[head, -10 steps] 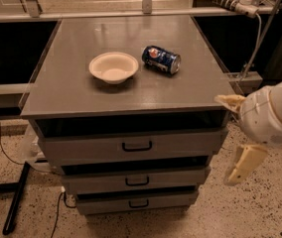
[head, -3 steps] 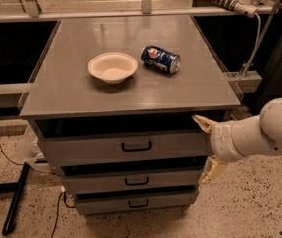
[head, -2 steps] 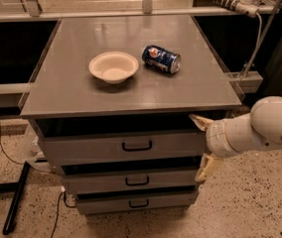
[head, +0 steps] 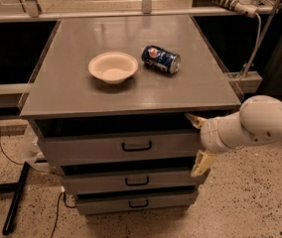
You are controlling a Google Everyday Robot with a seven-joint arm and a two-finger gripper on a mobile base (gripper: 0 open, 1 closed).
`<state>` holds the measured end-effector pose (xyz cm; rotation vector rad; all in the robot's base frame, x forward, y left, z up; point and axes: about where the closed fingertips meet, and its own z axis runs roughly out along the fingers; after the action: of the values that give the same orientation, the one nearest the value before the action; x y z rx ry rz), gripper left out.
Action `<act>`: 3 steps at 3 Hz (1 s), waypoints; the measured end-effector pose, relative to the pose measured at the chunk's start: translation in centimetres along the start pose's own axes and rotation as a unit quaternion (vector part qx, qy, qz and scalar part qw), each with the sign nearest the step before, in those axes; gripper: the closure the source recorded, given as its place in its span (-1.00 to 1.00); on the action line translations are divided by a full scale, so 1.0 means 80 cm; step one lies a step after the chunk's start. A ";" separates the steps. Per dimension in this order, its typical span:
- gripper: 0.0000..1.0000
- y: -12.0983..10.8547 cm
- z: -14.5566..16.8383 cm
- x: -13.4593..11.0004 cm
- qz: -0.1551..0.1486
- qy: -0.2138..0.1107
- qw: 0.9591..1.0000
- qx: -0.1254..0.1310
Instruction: Open top drawer
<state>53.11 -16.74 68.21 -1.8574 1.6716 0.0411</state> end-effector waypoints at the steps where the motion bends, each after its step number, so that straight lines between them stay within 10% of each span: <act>1: -1.00 -0.008 0.014 0.008 0.008 -0.010 1.000 0.000; 3: -1.00 -0.009 0.029 0.031 0.046 -0.034 0.998 0.001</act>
Offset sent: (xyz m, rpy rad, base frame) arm 0.0455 0.0034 -0.0113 0.1063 0.0097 -0.0267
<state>55.10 -17.83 65.58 -1.7585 1.7084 0.1385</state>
